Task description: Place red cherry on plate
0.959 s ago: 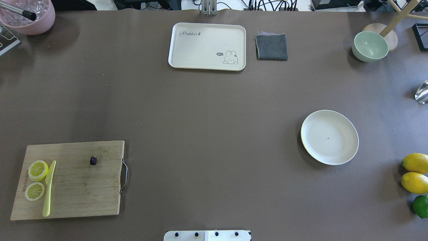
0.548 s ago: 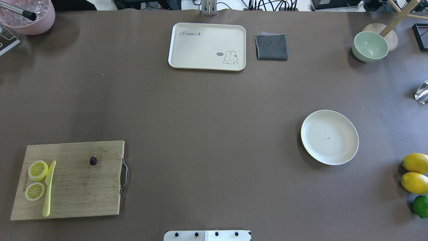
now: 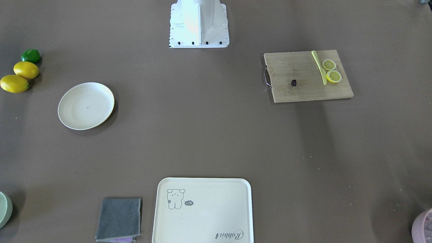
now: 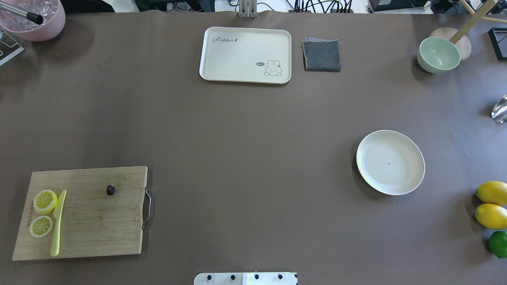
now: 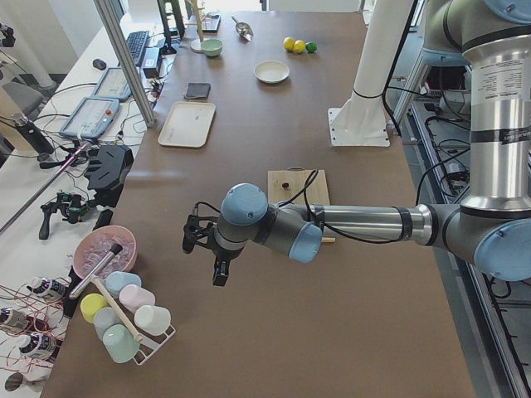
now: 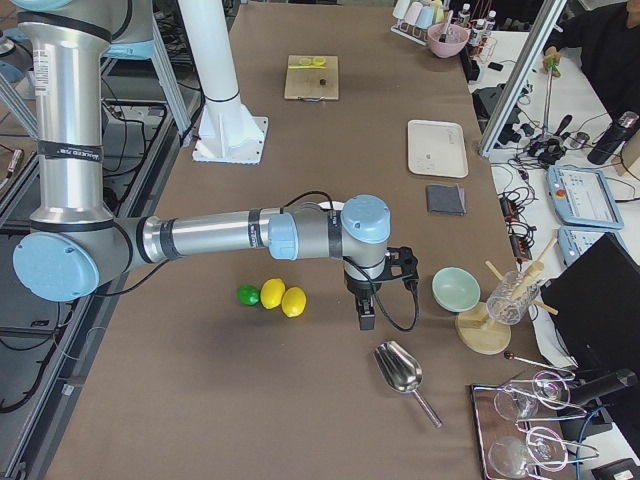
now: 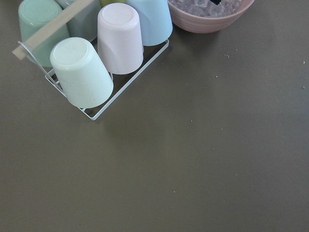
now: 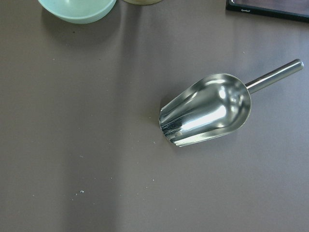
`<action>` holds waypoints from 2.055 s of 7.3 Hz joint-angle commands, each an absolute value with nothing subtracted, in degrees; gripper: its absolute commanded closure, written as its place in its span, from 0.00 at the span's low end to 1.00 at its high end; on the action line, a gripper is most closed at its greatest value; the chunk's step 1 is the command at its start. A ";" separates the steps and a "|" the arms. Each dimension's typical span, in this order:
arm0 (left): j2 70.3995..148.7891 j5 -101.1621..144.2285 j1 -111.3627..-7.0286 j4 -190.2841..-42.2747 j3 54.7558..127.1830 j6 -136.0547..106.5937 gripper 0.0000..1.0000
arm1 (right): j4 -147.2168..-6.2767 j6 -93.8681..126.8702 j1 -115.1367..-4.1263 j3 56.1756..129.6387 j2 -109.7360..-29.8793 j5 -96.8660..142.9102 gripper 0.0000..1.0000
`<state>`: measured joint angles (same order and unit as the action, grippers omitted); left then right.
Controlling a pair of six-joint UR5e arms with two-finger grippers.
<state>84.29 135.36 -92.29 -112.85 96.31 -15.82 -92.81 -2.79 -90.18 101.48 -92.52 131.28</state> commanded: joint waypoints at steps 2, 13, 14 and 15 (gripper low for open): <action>84.64 135.18 -92.20 -112.85 95.63 -15.91 0.02 | -92.81 -2.90 -90.18 101.60 -92.29 131.48 0.00; 84.73 135.62 -92.20 -112.94 95.63 -15.82 0.02 | -92.73 -2.81 -90.09 101.42 -92.20 134.02 0.00; 84.73 135.53 -92.20 -112.94 95.62 -15.82 0.02 | -92.72 -2.73 -89.74 101.60 -92.11 134.12 0.00; 84.73 135.53 -92.20 -112.94 95.62 -15.82 0.02 | -90.11 -2.64 -88.69 101.51 -91.94 134.82 0.00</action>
